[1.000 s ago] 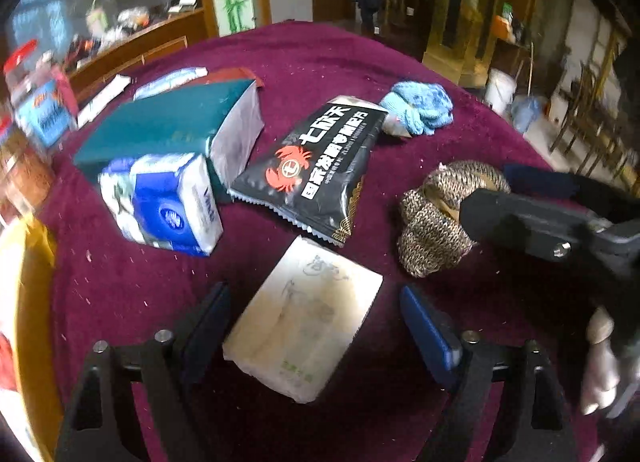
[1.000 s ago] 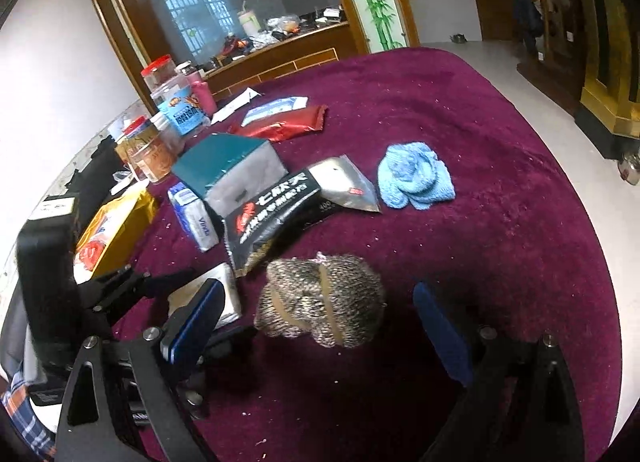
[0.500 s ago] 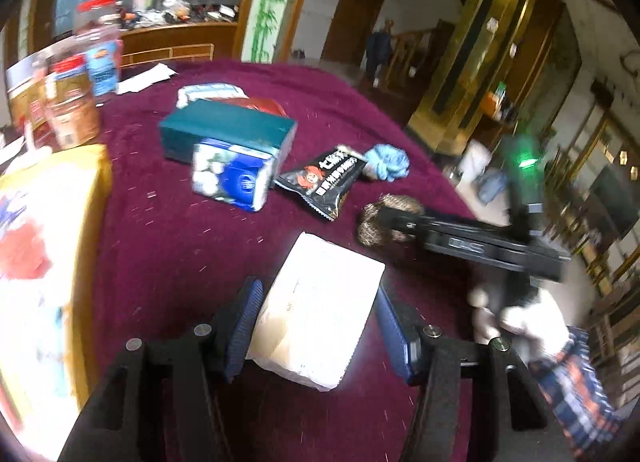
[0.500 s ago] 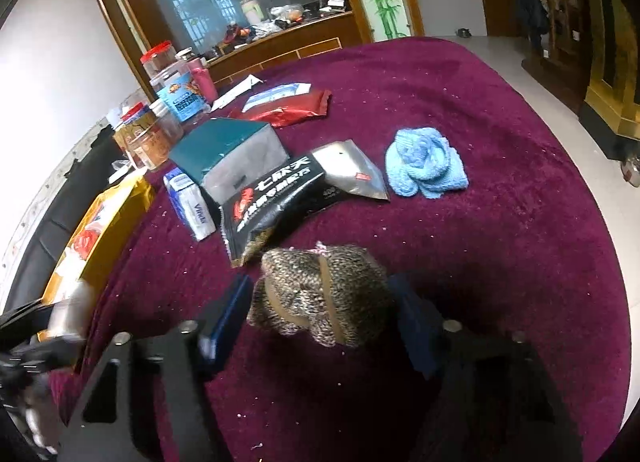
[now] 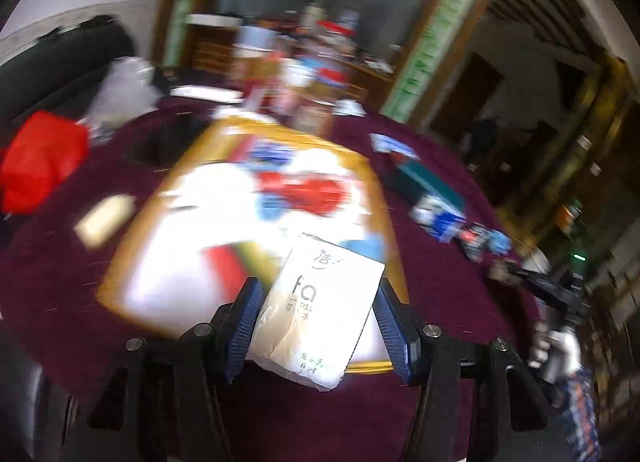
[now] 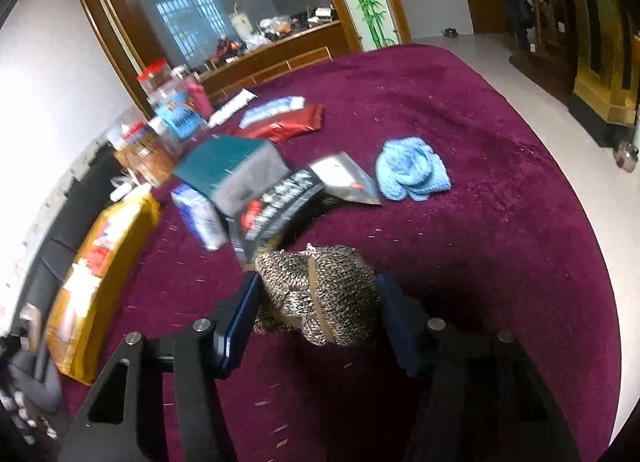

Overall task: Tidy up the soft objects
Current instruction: 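Carry the tissue pack and knit ball into the tray and open both tools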

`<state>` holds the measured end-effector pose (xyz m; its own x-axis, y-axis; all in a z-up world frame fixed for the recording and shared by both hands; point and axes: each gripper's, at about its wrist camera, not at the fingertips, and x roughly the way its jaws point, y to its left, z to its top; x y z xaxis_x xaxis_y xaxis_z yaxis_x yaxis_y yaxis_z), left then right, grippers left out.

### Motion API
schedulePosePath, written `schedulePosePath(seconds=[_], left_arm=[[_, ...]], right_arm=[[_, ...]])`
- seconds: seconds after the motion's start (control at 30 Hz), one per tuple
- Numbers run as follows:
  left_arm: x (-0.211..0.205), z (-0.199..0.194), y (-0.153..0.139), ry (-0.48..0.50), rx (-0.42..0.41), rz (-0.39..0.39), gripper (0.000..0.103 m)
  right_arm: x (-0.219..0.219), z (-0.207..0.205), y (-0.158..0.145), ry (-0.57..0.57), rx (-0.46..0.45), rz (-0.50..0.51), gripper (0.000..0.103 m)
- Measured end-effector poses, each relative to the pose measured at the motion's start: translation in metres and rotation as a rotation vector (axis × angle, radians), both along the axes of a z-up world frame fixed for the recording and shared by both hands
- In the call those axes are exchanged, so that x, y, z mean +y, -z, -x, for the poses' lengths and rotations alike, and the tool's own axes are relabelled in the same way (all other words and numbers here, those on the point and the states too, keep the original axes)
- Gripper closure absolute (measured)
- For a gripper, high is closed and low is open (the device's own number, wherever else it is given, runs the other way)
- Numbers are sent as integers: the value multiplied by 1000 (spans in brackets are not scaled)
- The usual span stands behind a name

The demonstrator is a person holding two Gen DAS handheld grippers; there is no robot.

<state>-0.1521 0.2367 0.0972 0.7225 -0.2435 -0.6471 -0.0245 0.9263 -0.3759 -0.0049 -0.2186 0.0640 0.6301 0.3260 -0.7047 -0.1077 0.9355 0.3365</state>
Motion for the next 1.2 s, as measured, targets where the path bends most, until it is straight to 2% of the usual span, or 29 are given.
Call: schedulePosePath(seconds=[0.2, 0.5, 0.63, 0.7, 0.77, 0.87, 1.0, 1.1, 1.2], left_arm=[[61, 0, 24, -126, 72, -27, 43], [80, -40, 49, -134, 128, -91, 38], [84, -48, 57, -123, 139, -50, 32], [84, -40, 54, -133, 116, -13, 30], [87, -25, 49, -146, 85, 56, 26], [91, -2, 38, -173, 32, 114, 20], [99, 25, 28, -219, -22, 167, 14], [101, 32, 24, -229, -31, 165, 13], [101, 36, 20, -231, -42, 154, 11]], right_arm=[[48, 20, -44, -110, -47, 5, 45], [184, 39, -65, -386, -34, 4, 45], [248, 49, -62, -501, -6, 32, 45], [279, 55, -57, -563, 11, 54, 45], [304, 61, -52, -612, 25, 88, 45], [341, 69, -36, -682, 49, 180, 44], [368, 72, -12, -711, 84, 283, 44], [374, 70, -5, -692, 71, 330, 43], [374, 68, -4, -683, 75, 335, 42]])
